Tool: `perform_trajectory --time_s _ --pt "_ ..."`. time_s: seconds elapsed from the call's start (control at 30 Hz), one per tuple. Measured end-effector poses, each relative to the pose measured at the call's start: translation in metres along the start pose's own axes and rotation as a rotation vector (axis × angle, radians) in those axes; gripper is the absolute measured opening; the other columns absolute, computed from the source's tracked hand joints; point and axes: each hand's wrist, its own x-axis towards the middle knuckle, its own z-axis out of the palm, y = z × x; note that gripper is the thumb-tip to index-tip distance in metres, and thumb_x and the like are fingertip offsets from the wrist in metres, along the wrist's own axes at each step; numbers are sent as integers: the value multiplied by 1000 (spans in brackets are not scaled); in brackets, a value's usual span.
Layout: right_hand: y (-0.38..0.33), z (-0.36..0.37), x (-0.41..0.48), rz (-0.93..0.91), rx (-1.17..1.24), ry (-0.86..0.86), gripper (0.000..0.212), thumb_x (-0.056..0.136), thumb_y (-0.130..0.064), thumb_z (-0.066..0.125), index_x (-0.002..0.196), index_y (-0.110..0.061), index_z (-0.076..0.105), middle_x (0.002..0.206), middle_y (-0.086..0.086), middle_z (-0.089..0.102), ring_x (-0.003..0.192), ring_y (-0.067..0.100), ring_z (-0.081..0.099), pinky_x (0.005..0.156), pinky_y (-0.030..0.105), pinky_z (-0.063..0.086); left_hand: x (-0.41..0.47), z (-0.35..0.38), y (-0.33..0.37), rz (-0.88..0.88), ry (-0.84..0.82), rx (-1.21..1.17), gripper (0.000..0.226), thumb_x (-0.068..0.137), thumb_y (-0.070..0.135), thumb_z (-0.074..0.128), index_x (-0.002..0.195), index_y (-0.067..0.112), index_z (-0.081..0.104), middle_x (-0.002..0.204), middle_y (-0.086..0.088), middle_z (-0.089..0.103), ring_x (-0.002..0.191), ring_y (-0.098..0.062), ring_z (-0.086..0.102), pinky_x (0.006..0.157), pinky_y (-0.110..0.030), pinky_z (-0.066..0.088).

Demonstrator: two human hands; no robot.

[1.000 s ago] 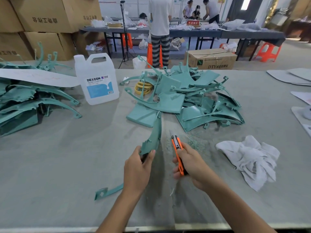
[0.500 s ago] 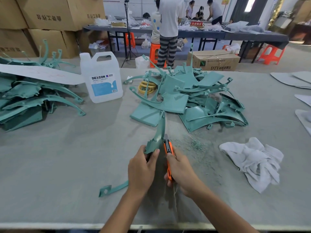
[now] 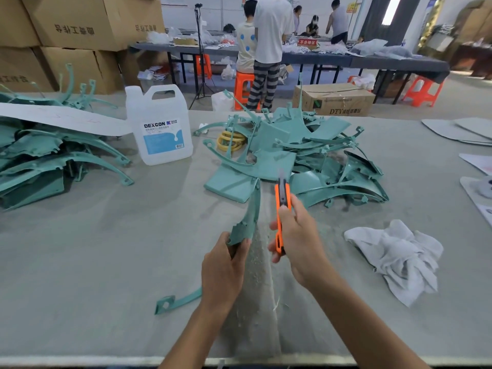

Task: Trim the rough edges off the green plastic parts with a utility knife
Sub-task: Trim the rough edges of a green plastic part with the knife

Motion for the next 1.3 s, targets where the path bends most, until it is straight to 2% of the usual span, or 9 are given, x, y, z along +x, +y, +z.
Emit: perform_trajectory --time_s 0.27,0.4,0.5,0.7,0.8,0.9,1.03,1.17,1.3 --pt "58 17 -18 192 -68 -87 26 109 -20 37 129 -25 53 81 15 49 47 21 57 40 32 48 -1 1 -2 -14 -11 -66 21 95 43 64 86 26 55 63 8 61 69 -6 60 58 -18 42" --pt "31 20 -20 -40 -41 -104 42 108 -27 39 139 -54 44 75 -3 60 47 22 59 39 29 49 1 1 -3 -51 -27 -22 19 95 42 61 85 26 54 65 13 60 66 -12 59 56 -19 40" --pt "20 13 -20 -97 43 -76 45 107 -28 39 126 -68 48 77 -5 59 49 22 59 41 31 50 0 0 -2 -11 -20 5 17 95 41 60 88 27 55 65 15 59 61 -9 57 56 -19 42" --pt "60 18 -20 231 48 -39 27 110 -22 36 126 -36 52 91 15 52 48 19 58 43 31 50 -3 -2 -2 7 -56 -39 15 97 41 59 90 31 51 67 11 63 70 0 59 61 -13 41" --pt "67 26 -21 261 41 -68 25 109 -20 36 122 -23 57 80 12 57 48 19 58 44 32 51 -3 -5 -5 16 -134 -18 9 101 36 55 103 28 51 70 9 63 65 9 56 61 -13 40" --pt "57 33 -20 222 63 -68 20 108 -18 38 109 -15 57 63 6 59 45 20 55 39 28 46 -3 -8 -7 -15 -201 -22 8 103 35 51 102 28 50 69 5 65 63 1 60 58 -18 41" --pt "23 31 -19 6 41 -79 33 110 -22 38 137 -35 52 64 -6 58 47 22 55 36 27 42 -3 -11 -4 -36 -216 -16 13 104 31 49 102 18 53 77 -2 68 73 -24 64 70 -41 47" --pt "-10 23 -16 -219 77 -187 45 108 -30 40 145 -56 40 79 -3 59 48 22 56 38 29 45 -3 -14 -1 19 -186 -40 9 103 30 51 100 22 53 75 3 66 67 -13 60 65 -34 44" --pt "12 15 -11 -54 66 9 40 109 -25 37 135 -54 50 86 9 57 50 22 55 40 30 45 -4 -11 -3 -7 -186 -53 7 103 33 50 98 29 49 75 9 63 66 -5 58 59 -23 35"
